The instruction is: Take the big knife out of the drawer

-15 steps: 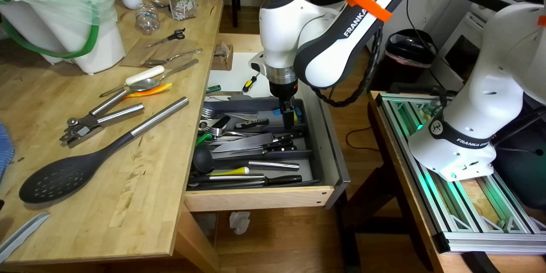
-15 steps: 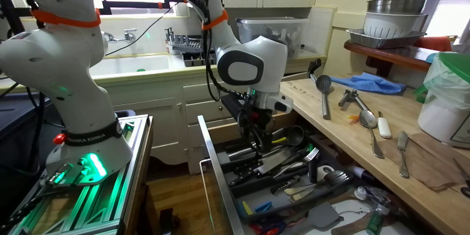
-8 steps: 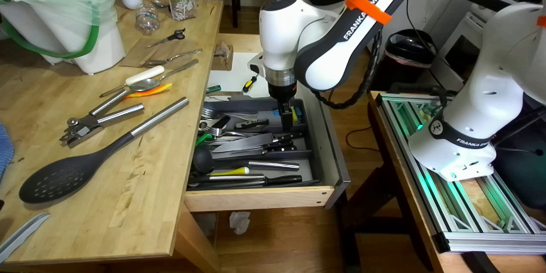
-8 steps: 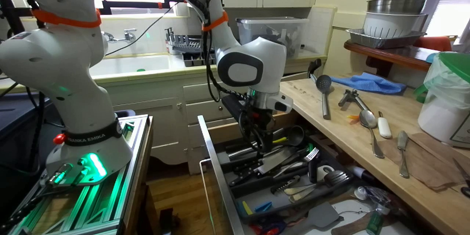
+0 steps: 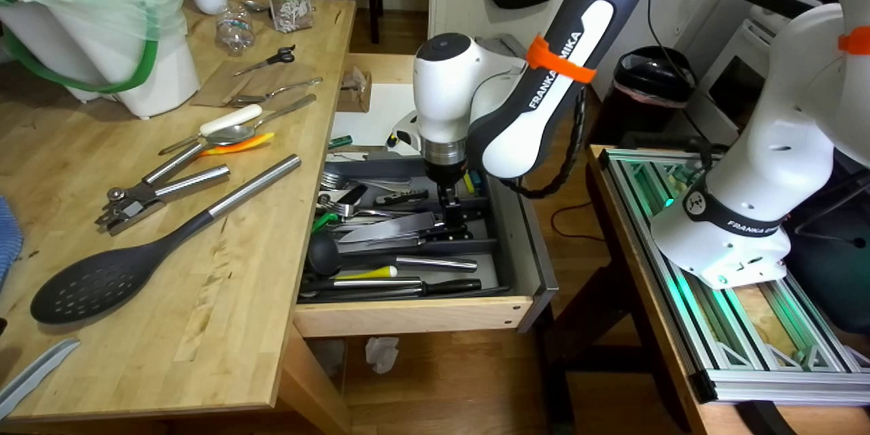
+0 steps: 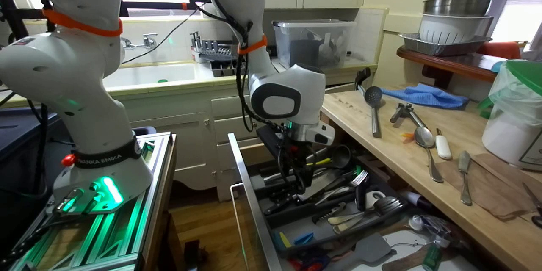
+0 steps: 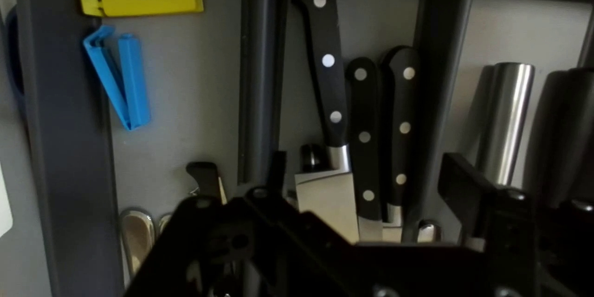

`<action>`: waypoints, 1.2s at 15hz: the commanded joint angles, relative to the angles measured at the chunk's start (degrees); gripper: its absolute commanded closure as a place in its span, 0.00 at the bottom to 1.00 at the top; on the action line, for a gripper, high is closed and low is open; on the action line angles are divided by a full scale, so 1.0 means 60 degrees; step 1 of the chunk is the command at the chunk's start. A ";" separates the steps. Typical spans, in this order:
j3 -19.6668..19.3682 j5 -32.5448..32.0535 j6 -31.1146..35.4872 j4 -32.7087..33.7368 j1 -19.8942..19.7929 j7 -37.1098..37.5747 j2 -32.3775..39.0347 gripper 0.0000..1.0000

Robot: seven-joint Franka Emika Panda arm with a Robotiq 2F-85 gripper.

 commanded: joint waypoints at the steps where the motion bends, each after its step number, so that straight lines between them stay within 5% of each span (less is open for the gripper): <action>1: 0.0234 0.0024 0.0645 0.0414 -0.0411 -0.0244 0.0765 0.41; 3: 0.0510 0.0082 0.0853 0.0499 -0.0708 -0.0532 0.1010 0.53; 4: 0.0582 0.0035 0.0965 0.0528 -0.0780 -0.0599 0.1137 0.67; 18: 0.0409 -0.0295 0.0972 0.0668 -0.0790 -0.0524 0.1484 0.63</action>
